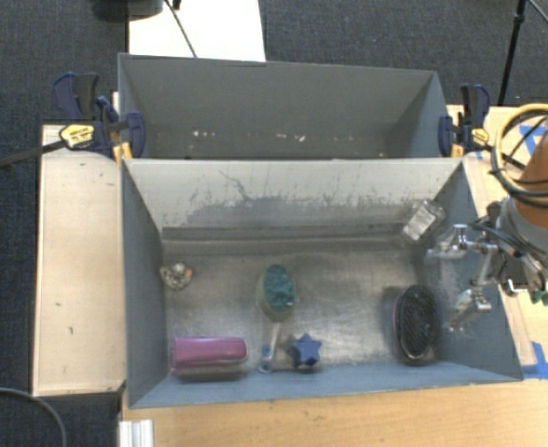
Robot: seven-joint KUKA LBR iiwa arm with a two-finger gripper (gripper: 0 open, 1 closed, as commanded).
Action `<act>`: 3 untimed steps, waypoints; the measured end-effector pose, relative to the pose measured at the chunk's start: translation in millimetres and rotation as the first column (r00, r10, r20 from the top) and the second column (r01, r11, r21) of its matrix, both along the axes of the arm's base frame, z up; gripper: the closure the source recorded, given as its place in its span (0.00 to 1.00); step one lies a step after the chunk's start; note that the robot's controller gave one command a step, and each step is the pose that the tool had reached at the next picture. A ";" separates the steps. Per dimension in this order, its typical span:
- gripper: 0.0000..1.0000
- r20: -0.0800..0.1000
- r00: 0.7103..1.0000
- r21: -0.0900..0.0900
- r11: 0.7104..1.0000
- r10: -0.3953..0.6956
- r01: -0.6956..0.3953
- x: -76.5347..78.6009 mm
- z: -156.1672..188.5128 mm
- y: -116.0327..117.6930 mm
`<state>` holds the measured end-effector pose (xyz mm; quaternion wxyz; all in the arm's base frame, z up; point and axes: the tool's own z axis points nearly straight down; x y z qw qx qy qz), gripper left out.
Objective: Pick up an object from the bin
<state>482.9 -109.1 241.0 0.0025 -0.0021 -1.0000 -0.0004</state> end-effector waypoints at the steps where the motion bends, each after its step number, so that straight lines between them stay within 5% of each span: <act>1: 0.00 0.015 0.897 -0.006 0.897 0.442 -0.442 7.9 -169.3 -27.8; 2: 0.00 0.010 0.725 -0.005 0.725 0.689 -0.689 11.4 -140.0 -19.3; 3: 0.00 0.011 0.630 -0.006 0.630 0.776 -0.776 28.0 -140.7 -16.2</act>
Offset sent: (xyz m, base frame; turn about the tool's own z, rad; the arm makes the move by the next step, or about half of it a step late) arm 0.0046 -0.0281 -0.1710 -0.4583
